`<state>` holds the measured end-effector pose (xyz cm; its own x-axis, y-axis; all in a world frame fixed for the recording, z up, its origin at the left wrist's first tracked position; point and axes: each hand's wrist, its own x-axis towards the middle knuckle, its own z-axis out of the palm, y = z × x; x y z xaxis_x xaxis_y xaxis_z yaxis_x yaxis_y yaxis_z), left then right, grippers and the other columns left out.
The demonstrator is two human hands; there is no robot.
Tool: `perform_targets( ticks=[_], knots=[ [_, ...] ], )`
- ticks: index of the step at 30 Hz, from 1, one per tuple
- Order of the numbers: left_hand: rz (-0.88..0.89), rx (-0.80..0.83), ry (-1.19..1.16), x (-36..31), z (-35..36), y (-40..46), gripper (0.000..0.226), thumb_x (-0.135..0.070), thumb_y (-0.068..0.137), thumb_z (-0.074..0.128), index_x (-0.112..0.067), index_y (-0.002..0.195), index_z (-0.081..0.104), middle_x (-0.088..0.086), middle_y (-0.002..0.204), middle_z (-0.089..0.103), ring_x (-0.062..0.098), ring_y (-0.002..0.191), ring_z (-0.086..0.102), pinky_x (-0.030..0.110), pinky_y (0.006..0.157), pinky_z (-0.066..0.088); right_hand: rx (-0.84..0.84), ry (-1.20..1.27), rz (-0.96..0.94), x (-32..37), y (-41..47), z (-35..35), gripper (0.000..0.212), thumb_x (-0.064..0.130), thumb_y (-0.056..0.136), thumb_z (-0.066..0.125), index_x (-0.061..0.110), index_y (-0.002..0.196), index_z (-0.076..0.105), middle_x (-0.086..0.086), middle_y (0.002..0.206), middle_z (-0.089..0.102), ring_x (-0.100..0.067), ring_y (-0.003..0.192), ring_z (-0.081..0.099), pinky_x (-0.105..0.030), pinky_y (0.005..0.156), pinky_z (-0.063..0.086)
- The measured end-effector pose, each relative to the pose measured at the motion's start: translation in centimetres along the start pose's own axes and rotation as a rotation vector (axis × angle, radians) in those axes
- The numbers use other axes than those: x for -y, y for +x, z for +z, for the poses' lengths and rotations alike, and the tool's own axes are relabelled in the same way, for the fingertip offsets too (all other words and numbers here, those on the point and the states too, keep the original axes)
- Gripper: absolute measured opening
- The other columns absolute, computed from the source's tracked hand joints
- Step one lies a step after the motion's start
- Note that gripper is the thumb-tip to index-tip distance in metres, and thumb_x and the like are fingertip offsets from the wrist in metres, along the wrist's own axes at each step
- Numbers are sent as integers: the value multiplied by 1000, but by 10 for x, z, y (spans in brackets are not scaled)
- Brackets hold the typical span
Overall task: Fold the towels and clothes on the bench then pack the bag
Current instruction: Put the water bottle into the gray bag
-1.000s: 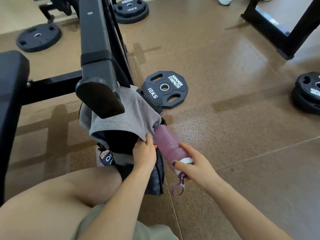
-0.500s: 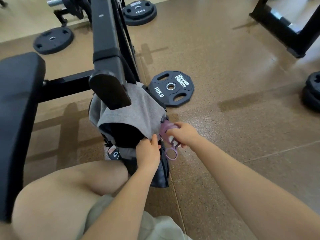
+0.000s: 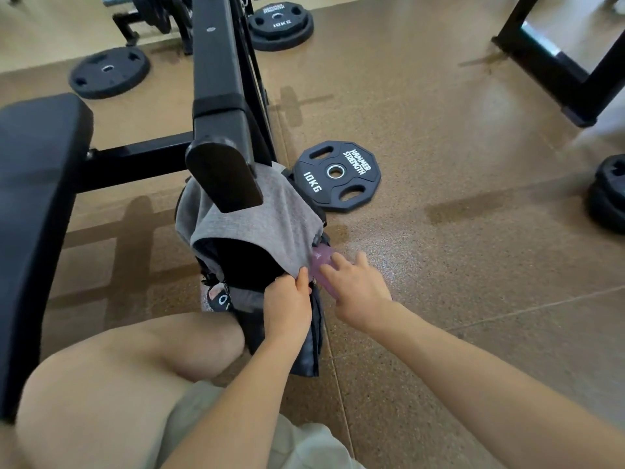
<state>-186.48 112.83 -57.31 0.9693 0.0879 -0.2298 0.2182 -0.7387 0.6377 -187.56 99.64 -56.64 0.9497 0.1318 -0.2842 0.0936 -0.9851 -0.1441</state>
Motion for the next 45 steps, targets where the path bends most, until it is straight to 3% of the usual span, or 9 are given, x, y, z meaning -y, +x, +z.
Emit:
perform_targets(
  ticks=[7,12,15,17,23,30,35,41,45],
  knots=[
    [-47,0,-24,-3,-11,-2,46,-32,107,45,-1,86,72,8,85,73,23,82,61,26,74,33,20,-209,-131,8,17,-12,53,26,89,68,21,137,47,-4,129,49,-33,116,44,-31,72,33],
    [-79,-19,-35,1,-18,2,45,-30,108,43,4,92,68,21,95,68,37,93,62,34,76,37,-24,349,156,-22,4,-9,54,26,78,63,27,130,54,4,115,61,-28,107,58,-36,85,53],
    [-114,19,-86,-1,-11,3,41,-32,107,42,3,107,63,24,105,68,41,102,62,38,83,42,-27,793,387,-41,-23,-10,47,23,77,69,30,122,56,7,100,66,-17,77,68,-24,60,51],
    [-105,51,-97,-8,-9,-3,32,-33,104,48,-2,112,53,19,106,65,37,101,61,39,80,44,-47,996,461,-40,-38,-5,47,28,77,74,31,119,56,9,98,64,-11,78,66,-24,61,49],
    [501,202,190,-32,-13,-32,30,-14,85,68,-19,98,41,-3,99,49,16,81,53,32,64,42,-148,1550,672,-31,-43,13,47,37,62,74,31,107,61,1,103,70,-17,77,69,-29,58,48],
    [809,482,457,-40,-14,17,92,-6,78,73,-33,155,29,-10,157,30,11,144,27,31,116,34,-155,1637,599,-48,-37,6,55,36,61,73,25,114,65,2,94,70,-11,61,59,-26,49,42],
    [993,374,681,-45,0,45,103,-41,59,88,-26,147,36,-4,149,46,17,143,37,46,123,21,-139,1565,525,-45,-22,-2,53,46,58,73,32,109,67,4,99,72,-9,69,61,-27,57,44],
    [1074,203,626,-33,-1,66,84,-47,59,79,-18,129,44,4,123,65,26,119,60,54,112,39,-59,1954,657,-76,9,22,32,34,106,39,18,123,60,-9,95,72,-23,64,59,-36,64,50],
    [1139,67,477,-20,-4,64,82,-36,60,78,-8,130,46,13,120,66,28,114,57,54,106,46,17,1234,345,-79,73,69,35,12,94,54,19,127,63,-2,104,70,-21,86,64,-44,86,55]
  ],
)
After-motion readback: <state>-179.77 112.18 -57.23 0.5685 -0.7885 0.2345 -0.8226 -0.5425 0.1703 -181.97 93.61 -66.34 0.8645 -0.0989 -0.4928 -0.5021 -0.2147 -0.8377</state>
